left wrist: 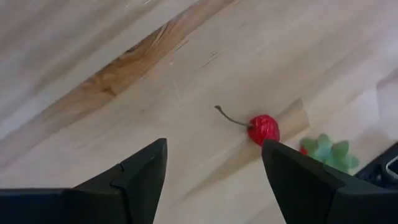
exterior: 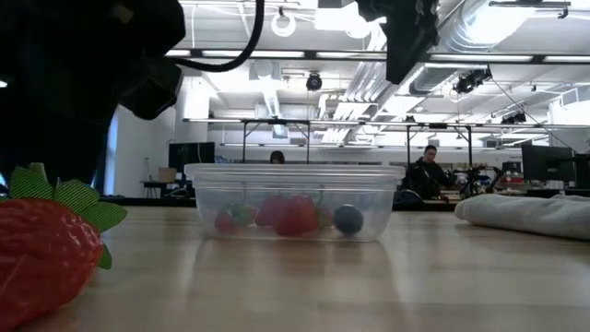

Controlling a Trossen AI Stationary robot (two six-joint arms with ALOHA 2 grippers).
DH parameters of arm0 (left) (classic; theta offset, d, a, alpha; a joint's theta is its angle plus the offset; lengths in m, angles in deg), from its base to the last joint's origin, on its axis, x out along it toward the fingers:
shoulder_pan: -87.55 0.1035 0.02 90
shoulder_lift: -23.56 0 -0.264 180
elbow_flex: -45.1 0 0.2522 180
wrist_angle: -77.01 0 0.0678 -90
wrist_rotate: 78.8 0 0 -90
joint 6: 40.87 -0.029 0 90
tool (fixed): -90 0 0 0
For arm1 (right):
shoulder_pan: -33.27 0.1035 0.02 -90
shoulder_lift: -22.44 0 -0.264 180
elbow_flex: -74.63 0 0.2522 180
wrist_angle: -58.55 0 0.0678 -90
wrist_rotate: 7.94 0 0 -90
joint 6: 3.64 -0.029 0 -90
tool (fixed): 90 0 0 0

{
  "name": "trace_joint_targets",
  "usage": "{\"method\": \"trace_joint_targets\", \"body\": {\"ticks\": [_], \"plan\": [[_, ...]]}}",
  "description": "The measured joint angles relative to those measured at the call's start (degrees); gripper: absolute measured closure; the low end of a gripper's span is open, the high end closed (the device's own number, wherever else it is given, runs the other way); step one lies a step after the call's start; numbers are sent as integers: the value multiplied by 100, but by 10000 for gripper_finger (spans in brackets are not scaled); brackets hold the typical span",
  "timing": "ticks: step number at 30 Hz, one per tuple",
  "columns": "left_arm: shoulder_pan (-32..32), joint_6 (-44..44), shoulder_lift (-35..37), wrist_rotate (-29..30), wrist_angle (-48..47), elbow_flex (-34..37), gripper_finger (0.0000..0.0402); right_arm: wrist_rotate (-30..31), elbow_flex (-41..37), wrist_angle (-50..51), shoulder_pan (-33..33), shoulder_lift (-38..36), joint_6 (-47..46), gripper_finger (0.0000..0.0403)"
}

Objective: Pick and placing Produce into tupperware
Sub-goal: Put the cherry into the bin

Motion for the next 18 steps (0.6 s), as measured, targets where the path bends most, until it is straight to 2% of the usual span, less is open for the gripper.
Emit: {"method": "trace_joint_targets", "body": {"ticks": [9, 12, 18], "plan": [[3, 1001, -48, 736, 252, -4, 158, -2, 0, 24, 0, 2, 344, 269], [0, 1110, -173, 712, 286, 1, 170, -2, 0, 43, 0, 2, 477, 269], [7, 1120, -531, 242, 651, -21, 191, -4, 0, 111, 0, 9, 635, 269]]}}
